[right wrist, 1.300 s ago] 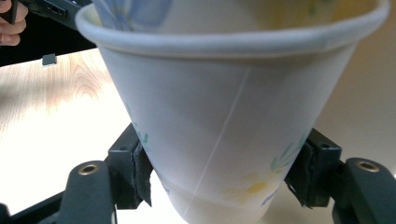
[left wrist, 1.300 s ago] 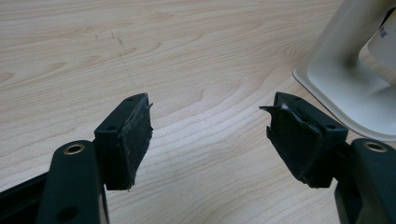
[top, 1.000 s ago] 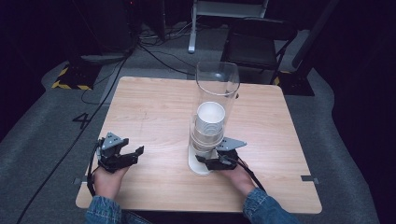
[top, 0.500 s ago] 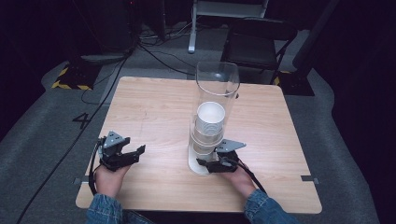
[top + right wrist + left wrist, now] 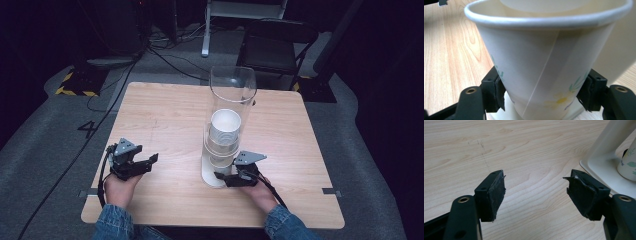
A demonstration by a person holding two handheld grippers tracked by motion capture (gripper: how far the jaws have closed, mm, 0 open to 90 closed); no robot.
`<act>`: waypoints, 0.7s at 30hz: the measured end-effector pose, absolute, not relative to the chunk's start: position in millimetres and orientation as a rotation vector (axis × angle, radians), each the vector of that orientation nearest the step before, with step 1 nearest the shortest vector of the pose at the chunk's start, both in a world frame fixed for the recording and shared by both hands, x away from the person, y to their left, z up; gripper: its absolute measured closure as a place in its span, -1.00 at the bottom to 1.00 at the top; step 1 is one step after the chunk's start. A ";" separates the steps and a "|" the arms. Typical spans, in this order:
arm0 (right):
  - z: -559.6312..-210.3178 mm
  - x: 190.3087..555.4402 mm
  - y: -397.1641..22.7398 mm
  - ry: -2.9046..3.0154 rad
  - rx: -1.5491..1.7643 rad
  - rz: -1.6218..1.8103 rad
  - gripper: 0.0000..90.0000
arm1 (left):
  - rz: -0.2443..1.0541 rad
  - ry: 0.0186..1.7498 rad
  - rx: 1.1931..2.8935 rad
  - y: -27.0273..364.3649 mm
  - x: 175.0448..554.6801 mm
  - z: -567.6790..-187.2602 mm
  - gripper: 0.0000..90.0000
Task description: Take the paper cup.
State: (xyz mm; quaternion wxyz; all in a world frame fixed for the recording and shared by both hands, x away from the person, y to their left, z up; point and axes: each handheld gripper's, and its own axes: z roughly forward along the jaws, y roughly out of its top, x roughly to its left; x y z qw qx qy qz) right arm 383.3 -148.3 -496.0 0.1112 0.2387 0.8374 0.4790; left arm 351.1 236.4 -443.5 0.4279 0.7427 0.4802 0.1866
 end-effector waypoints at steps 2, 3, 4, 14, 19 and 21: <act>-495.8 382.2 -151.1 2.460 0.715 1.412 -0.26 | 0.466 1.200 1.859 234.9 353.4 -444.3 -0.33; -495.3 381.6 -152.7 2.461 0.716 1.410 -0.26 | 0.466 1.200 1.859 234.9 353.4 -444.3 -0.33; -494.9 380.8 -154.2 2.455 0.716 1.407 -0.26 | 0.465 1.204 1.857 233.8 356.1 -445.4 -0.33; -496.0 375.1 -172.7 2.432 0.748 1.360 -0.26 | 0.454 1.191 1.877 224.8 369.4 -446.9 -0.33; -494.3 372.4 -182.1 2.414 0.764 1.350 -0.26 | 0.450 1.183 1.884 221.9 374.3 -447.0 -0.33; -493.4 371.3 -185.2 2.410 0.769 1.345 -0.26 | 0.447 1.182 1.880 220.1 376.3 -447.4 -0.33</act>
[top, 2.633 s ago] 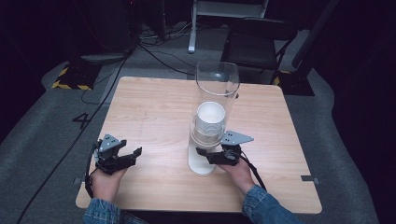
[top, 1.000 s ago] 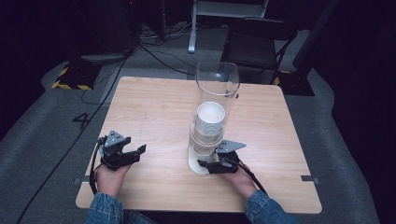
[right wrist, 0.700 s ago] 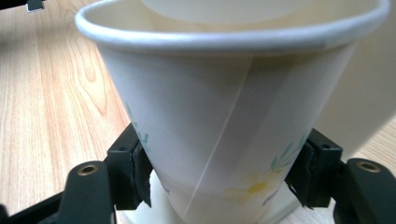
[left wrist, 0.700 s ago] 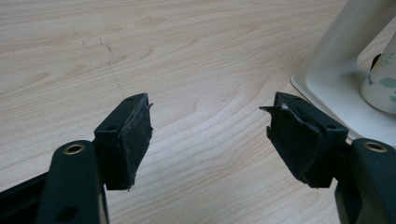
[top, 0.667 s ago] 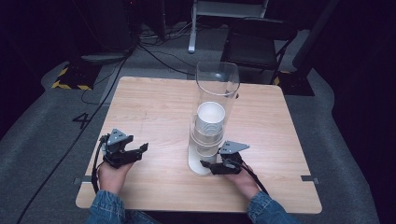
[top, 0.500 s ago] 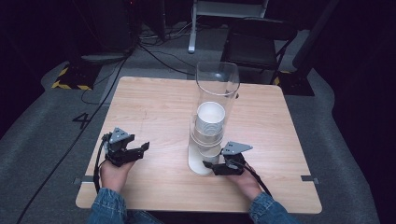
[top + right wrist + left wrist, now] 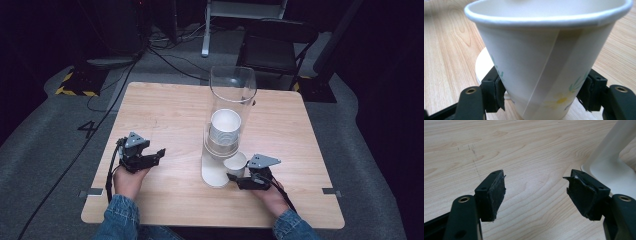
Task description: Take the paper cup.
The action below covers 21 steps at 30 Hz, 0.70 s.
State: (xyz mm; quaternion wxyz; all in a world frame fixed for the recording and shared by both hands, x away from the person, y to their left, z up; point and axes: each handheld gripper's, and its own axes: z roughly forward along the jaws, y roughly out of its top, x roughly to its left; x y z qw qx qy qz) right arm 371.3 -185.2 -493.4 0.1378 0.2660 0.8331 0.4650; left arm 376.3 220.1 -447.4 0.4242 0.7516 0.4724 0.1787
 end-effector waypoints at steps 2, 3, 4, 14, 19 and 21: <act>-493.3 370.2 -187.5 2.414 0.777 1.335 -0.26 | 0.444 1.176 1.879 218.8 378.1 -447.7 -0.33; -492.9 369.5 -188.7 2.413 0.777 1.327 -0.26 | 0.445 1.180 1.872 217.6 378.6 -448.1 -0.33; -492.9 369.5 -188.7 2.413 0.777 1.327 -0.26 | 0.445 1.180 1.872 217.6 378.6 -448.1 -0.33; -479.3 370.8 -206.2 2.370 0.771 1.352 -0.26 | 0.437 1.184 1.869 219.6 379.5 -447.9 -0.33; -468.7 375.7 -216.0 2.332 0.785 1.369 -0.26 | 0.440 1.189 1.876 221.4 377.3 -447.3 -0.33; -467.3 376.4 -217.4 2.328 0.789 1.370 -0.26 | 0.441 1.190 1.877 221.8 376.7 -447.1 -0.33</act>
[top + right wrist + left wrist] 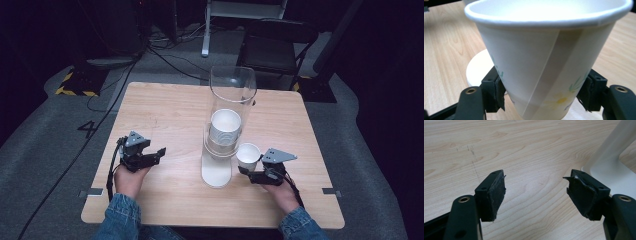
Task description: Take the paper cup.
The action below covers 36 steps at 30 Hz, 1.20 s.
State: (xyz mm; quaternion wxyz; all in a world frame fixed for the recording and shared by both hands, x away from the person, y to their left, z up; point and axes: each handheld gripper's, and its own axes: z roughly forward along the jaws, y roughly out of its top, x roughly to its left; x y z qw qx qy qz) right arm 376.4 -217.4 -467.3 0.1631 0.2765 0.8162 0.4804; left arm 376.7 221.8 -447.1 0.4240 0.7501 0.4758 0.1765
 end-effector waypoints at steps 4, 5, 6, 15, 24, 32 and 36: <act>-460.6 380.0 -225.0 2.307 0.806 1.379 -0.26 | 0.448 1.189 1.882 222.9 375.2 -446.3 -0.33; -459.3 381.1 -226.8 2.304 0.809 1.381 -0.26 | 0.448 1.192 1.880 222.9 374.5 -446.2 -0.33; -456.6 382.4 -229.6 2.295 0.813 1.374 -0.26 | 0.454 1.192 1.880 222.9 374.2 -446.2 -0.33; -450.2 386.9 -236.1 2.249 0.834 1.360 -0.26 | 0.457 1.188 1.892 223.6 370.5 -444.9 -0.33; -450.7 405.9 -259.0 2.107 1.037 1.354 -0.27 | 0.469 1.189 1.906 223.3 361.5 -442.8 -0.34; -463.6 425.6 -272.8 2.068 1.113 1.307 -0.27 | 0.481 1.198 1.896 228.2 351.8 -444.8 -0.33; -471.7 434.7 -276.8 2.060 1.131 1.289 -0.27 | 0.482 1.207 1.894 230.5 348.3 -445.2 -0.33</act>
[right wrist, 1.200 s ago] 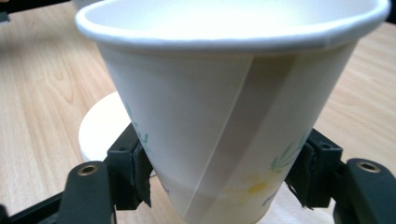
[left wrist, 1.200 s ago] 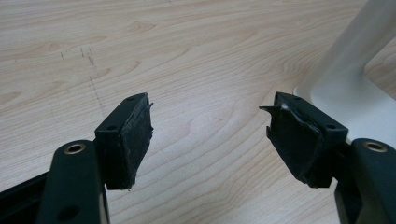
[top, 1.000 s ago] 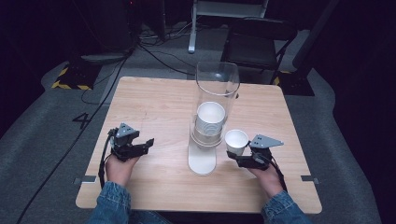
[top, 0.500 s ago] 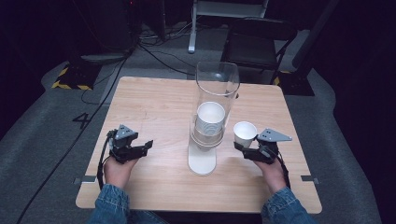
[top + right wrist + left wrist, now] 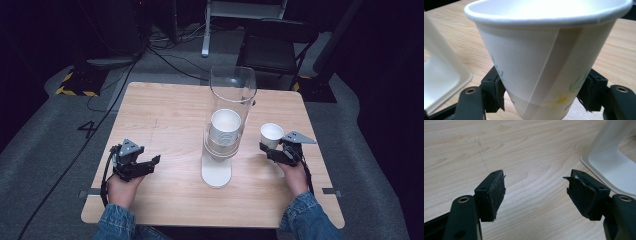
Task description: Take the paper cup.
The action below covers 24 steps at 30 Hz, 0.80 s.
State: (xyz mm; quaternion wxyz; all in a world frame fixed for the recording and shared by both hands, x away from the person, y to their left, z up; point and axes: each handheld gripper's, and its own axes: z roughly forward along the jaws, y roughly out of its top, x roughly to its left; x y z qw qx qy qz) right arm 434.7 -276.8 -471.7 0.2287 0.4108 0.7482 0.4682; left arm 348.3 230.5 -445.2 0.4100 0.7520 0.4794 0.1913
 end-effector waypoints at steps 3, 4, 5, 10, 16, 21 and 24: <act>-476.8 439.1 -277.3 2.059 1.155 1.287 -0.27 | 0.485 1.209 1.895 233.7 345.3 -445.7 -0.33; -478.3 440.4 -277.3 2.059 1.157 1.277 -0.27 | 0.483 1.220 1.889 235.4 343.1 -446.3 -0.33; -480.0 441.8 -277.1 2.058 1.157 1.272 -0.27 | 0.489 1.223 1.890 236.5 342.1 -446.4 -0.33; -486.3 446.0 -274.5 2.071 1.160 1.248 -0.27 | 0.490 1.233 1.884 240.3 338.0 -446.8 -0.34; -494.4 450.8 -270.3 2.097 1.160 1.221 -0.27 | 0.490 1.247 1.876 244.1 334.7 -447.8 -0.34; -496.9 451.5 -269.5 2.112 1.169 1.201 -0.27 | 0.488 1.247 1.878 243.9 334.9 -448.1 -0.34; -499.3 452.0 -268.7 2.137 1.173 1.175 -0.28 | 0.487 1.246 1.882 243.7 335.7 -448.4 -0.34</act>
